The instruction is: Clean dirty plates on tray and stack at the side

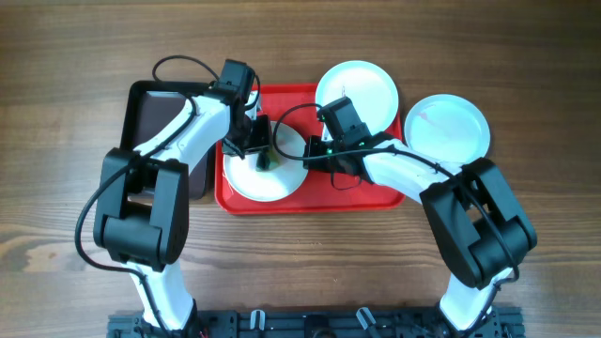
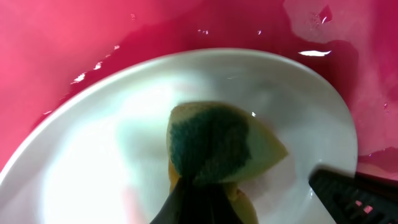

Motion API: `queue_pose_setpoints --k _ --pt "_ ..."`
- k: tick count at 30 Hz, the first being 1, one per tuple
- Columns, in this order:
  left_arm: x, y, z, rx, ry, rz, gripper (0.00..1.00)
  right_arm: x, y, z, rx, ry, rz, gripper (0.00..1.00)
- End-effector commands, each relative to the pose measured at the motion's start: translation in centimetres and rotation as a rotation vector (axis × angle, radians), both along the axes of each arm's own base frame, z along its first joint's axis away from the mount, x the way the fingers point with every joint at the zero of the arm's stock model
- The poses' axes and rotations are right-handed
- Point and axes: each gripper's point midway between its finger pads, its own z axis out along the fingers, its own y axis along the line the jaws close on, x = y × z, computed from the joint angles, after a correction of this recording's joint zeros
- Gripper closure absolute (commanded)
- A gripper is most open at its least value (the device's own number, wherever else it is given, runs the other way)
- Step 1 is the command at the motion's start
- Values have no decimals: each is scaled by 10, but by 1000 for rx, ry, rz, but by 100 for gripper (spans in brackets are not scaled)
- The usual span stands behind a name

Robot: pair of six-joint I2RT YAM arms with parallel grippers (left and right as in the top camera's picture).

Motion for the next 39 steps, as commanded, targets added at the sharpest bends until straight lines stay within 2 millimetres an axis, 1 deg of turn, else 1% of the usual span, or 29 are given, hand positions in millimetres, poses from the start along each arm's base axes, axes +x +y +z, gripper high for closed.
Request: queue_pose_setpoints --k 1,3,5,7,8,9,16,18,22,24,26,28,33,38,39 --pt "35 10 46 76 -142 42 96 -5 -4 -14 -21 24 3 91" --pt "46 13 68 72 -204 58 96 -4 -5 -14 -20 23 -3 86" --pt "52 15 84 60 -247 71 96 -1 -7 -14 -22 12 -3 82" --pt "56 21 93 58 -268 116 96 3 -6 -12 -22 -18 20 76" --pt "58 26 94 68 -271 147 96 5 -5 -11 -21 -35 33 75" --pt "59 33 94 83 -271 178 96 7 -5 -9 -17 -46 33 72" --pt "67 66 93 159 -276 351 96 20 -9 -7 -53 -116 19 71" --pt "68 70 92 167 -277 371 96 22 -10 -6 -56 -123 14 71" --pt "67 71 88 169 -266 377 96 22 -9 -11 -56 -119 15 72" --pt "67 70 83 172 -252 374 96 20 -5 -21 -39 -98 27 72" --pt "66 68 78 169 -238 370 96 16 -2 -26 -19 -73 37 74" --pt "66 67 75 164 -229 366 96 13 0 -26 -1 -51 29 78" --pt "66 67 75 163 -230 366 96 1 9 -25 52 -2 71 89" --pt "66 67 75 163 -230 366 96 -9 9 -27 64 62 64 92" --pt "66 67 75 163 -230 366 96 -10 9 -27 65 66 66 95"
